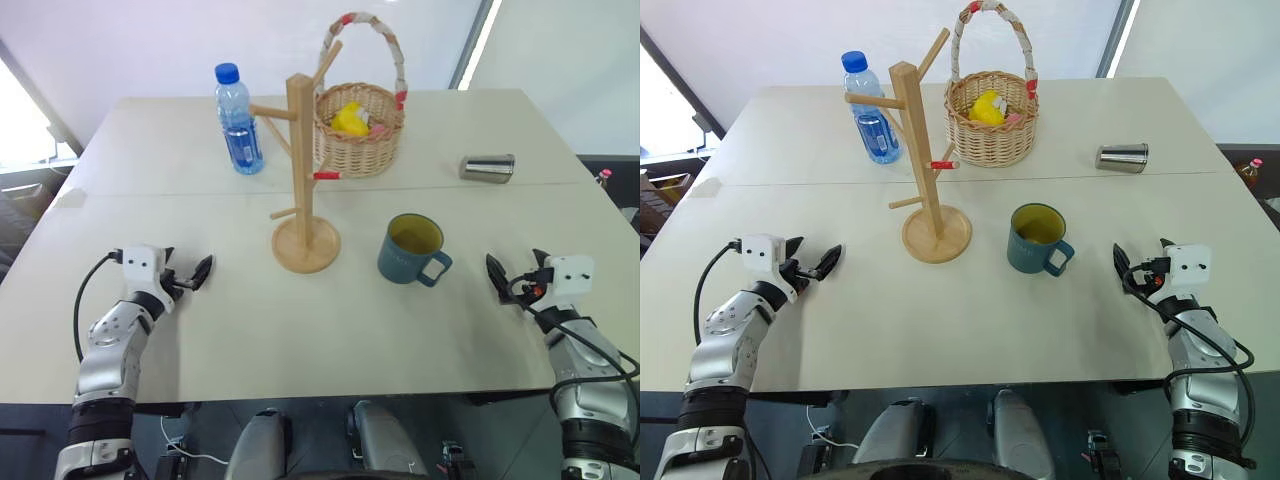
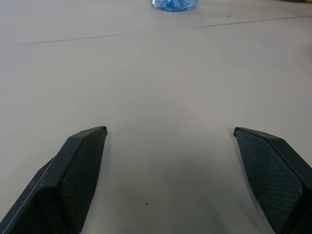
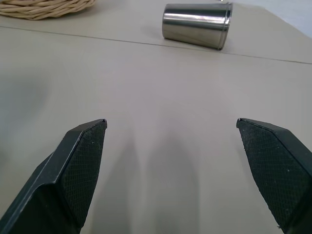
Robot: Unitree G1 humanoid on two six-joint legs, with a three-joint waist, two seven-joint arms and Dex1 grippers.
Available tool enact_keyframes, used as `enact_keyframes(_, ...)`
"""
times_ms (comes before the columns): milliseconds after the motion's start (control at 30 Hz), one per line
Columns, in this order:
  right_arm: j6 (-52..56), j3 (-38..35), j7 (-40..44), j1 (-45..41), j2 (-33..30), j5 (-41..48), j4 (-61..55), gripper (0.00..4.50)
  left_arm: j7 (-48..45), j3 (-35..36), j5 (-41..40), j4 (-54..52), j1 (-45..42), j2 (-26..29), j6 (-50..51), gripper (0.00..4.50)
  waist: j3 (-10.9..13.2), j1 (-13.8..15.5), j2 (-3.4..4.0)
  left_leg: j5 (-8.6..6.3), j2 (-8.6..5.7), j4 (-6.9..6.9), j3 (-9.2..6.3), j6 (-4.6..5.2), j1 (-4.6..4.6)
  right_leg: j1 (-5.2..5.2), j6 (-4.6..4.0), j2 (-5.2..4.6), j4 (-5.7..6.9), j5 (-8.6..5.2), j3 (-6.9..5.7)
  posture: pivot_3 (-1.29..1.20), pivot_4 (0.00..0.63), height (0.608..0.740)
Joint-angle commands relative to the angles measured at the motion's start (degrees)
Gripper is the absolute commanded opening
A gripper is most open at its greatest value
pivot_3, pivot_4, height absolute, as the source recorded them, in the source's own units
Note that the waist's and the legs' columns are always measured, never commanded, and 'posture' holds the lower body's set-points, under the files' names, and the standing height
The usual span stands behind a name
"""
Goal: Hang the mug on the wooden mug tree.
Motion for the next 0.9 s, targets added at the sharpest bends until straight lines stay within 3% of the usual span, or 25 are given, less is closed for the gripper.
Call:
enact_keyframes(33, -1.24, -0.33, -0.01, 0.04, -0.24, -0.08, -1.33, 4.43, 0.24, 0.17, 0.15, -2.44, 0.34, 0.54, 0.97, 4.50, 0.00, -0.01, 0.00, 0.00, 0.00, 0.00, 0.00, 0.00, 0.00, 0.00, 0.00, 0.00, 0.00, 0.00, 0.00, 0.00, 0.150, 0.740)
enact_keyframes(400, -0.43, -0.38, 0.11, 2.61, -0.32, 0.44, -4.88, 4.43, -0.53, 1.04, -1.13, -8.02, 3.96, 1.03, 3.64, 4.50, 0.00, -0.11, 0.00, 0.00, 0.00, -0.01, 0.00, 0.00, -0.01, -0.01, 0.00, -0.01, -0.02, 0.00, 0.01, 0.00, 0.150, 0.740)
enact_keyframes(633, 1.38, -1.94, 0.78, 7.73, -0.60, 2.50, -11.17, 4.43, -11.81, 1.42, -9.61, -16.96, 10.35, 1.55, 2.73, 4.50, 0.00, 0.07, 0.00, 0.00, 0.01, -0.01, 0.00, 0.00, -0.04, -0.01, -0.02, -0.06, -0.05, -0.01, 0.01, 0.00, 0.150, 0.740)
enact_keyframes(900, 5.30, 2.65, 6.76, 19.91, -0.63, 4.70, -27.37, 4.43, -22.39, -8.37, -14.05, -27.30, 11.98, 3.93, 8.67, 4.50, -0.01, 0.07, 0.03, 0.00, 0.01, 0.00, -0.01, 0.00, -0.02, 0.04, -0.05, -0.08, -0.07, -0.03, 0.01, 0.00, 0.150, 0.740)
